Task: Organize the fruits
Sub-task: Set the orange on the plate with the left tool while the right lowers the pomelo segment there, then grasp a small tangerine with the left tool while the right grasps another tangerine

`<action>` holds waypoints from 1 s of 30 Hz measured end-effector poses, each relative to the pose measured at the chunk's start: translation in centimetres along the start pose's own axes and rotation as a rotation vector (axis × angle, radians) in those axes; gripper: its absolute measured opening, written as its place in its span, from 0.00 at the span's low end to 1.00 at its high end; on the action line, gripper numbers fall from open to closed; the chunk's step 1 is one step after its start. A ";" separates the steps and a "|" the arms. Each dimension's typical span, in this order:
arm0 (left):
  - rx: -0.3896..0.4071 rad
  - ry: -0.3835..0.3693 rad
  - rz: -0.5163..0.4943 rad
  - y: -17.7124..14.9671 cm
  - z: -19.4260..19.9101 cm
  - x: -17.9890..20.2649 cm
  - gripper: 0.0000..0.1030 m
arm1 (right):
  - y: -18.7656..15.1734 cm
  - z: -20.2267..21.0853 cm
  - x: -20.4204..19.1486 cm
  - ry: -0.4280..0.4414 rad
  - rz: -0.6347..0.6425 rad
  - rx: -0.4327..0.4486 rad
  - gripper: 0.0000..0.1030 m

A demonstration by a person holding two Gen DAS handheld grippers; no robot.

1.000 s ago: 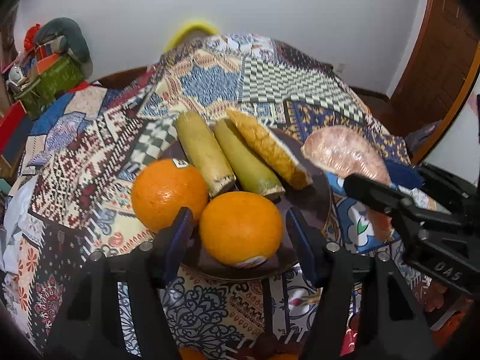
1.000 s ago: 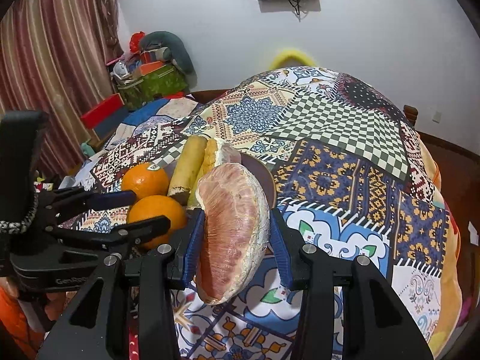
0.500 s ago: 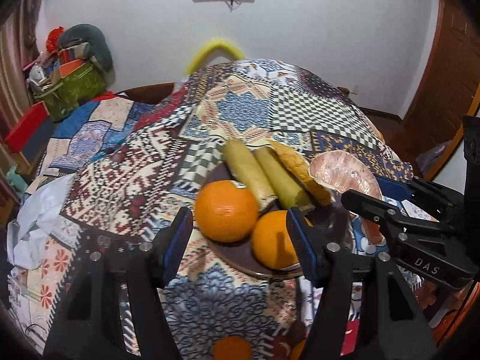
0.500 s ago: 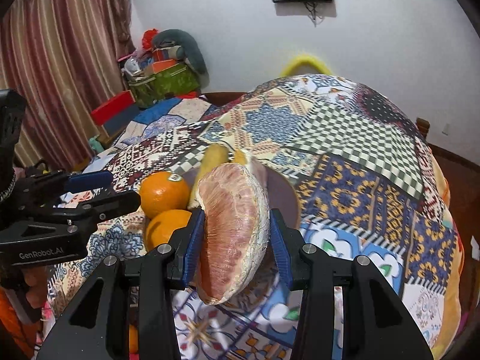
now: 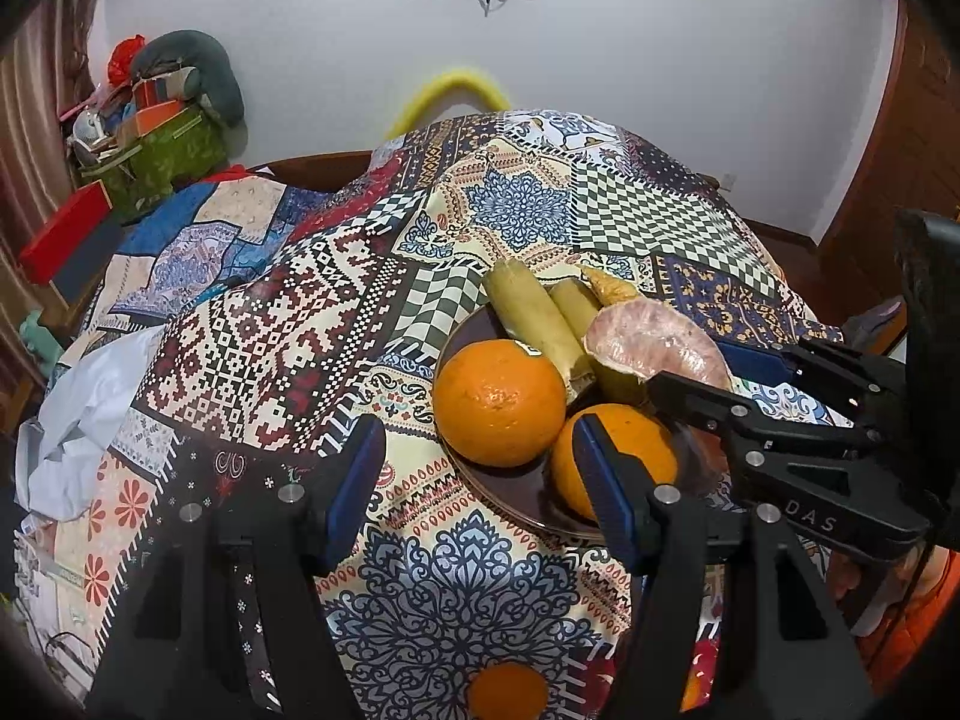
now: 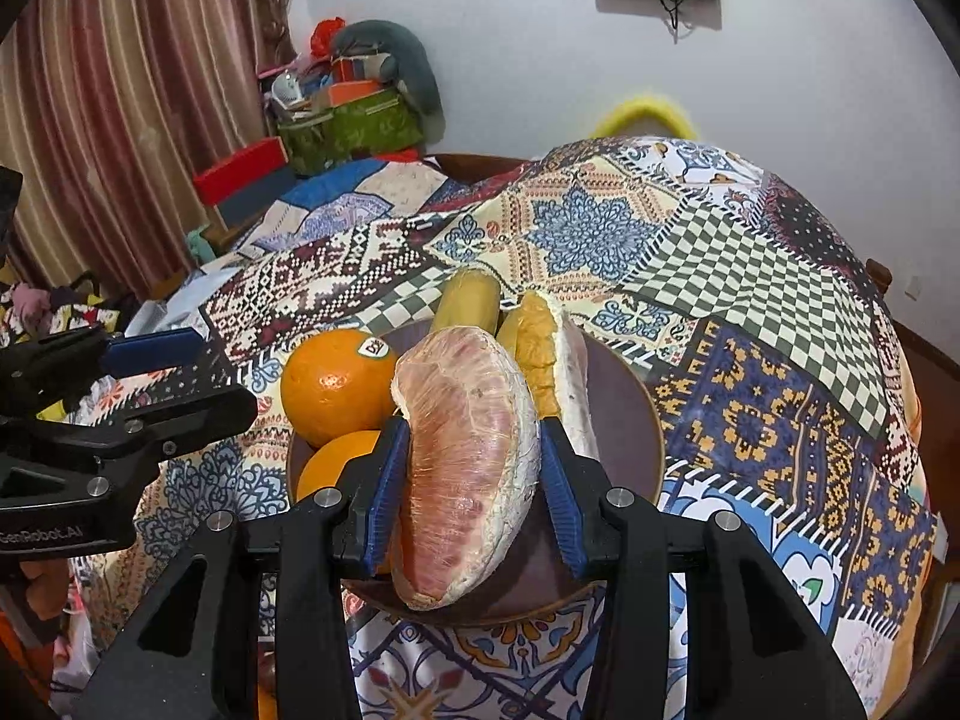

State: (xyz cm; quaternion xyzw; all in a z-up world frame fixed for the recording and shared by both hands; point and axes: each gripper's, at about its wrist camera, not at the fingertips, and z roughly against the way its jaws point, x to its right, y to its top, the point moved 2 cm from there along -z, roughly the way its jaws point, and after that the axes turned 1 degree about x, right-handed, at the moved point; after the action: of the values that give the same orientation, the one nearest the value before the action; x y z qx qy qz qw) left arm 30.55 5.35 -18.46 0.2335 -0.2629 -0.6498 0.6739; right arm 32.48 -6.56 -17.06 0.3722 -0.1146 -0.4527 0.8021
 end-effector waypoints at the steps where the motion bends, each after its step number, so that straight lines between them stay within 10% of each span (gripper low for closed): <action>1: -0.001 -0.001 0.002 0.0 0.0 0.0 0.63 | -0.1 -0.1 0.0 0.000 -0.004 -0.008 0.40; 30: 0.055 -0.046 0.005 -3.7 9.7 1.3 0.63 | -2.4 10.5 -3.1 -0.035 -0.027 0.102 0.43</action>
State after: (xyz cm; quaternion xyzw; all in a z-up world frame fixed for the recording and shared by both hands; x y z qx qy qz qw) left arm 21.40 4.15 -13.57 0.2362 -0.2969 -0.6457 0.6627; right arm 23.71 -10.00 -10.93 0.4061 -0.1464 -0.4636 0.7738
